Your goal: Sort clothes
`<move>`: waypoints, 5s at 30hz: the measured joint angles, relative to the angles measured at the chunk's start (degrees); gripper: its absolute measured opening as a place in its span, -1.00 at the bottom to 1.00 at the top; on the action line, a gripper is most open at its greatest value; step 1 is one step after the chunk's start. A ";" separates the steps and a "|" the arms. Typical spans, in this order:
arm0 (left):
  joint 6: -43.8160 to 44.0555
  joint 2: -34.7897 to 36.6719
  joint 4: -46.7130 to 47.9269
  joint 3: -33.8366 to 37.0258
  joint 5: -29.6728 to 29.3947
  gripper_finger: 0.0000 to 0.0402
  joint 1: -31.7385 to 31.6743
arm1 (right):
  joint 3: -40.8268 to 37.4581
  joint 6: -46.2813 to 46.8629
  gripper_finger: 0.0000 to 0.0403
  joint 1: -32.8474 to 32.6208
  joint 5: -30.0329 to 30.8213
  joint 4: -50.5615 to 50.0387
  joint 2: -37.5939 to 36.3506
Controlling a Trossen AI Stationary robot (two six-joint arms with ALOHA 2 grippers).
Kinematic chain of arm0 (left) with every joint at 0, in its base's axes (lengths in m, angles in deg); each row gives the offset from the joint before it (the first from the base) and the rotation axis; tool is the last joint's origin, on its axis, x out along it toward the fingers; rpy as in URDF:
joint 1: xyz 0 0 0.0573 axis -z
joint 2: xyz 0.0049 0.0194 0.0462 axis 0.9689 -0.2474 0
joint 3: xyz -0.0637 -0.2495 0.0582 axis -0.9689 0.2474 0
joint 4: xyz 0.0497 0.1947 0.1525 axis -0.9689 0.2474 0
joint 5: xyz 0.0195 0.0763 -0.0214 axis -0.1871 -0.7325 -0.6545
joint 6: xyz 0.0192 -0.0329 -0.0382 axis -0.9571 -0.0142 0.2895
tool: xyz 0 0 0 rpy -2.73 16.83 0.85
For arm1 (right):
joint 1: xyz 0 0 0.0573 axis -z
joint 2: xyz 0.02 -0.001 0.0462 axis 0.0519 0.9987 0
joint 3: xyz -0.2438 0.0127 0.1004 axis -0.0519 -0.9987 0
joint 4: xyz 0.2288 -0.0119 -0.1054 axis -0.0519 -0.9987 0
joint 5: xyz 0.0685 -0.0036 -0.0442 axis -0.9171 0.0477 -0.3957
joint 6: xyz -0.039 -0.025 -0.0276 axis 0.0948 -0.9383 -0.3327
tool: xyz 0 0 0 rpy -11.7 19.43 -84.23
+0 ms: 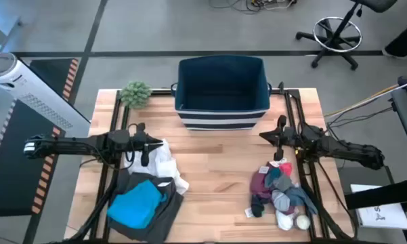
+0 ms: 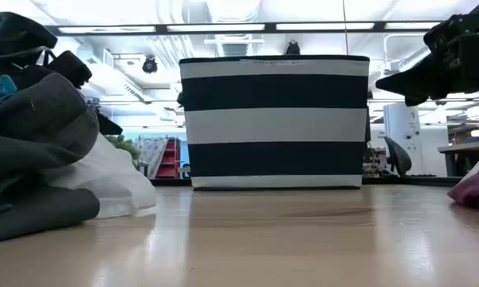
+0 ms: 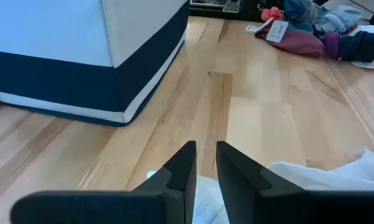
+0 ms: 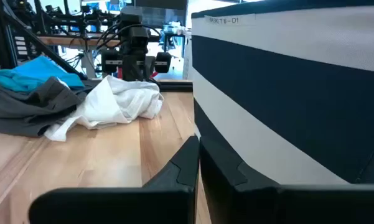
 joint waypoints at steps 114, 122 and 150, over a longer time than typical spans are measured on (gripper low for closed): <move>-1.17 -0.02 -0.96 0.00 -1.69 -0.75 0.00 | 44.17 47.55 -1.00 -40.85 -18.14 -19.74 70.89; -1.10 0.00 -0.78 0.00 -1.69 -0.75 0.00 | 46.28 53.59 -0.99 -48.22 -18.53 -23.18 76.22; -1.53 -3.88 1.23 -0.08 -1.69 -0.75 0.00 | 91.14 8.93 -0.11 -64.94 -17.62 -70.62 117.02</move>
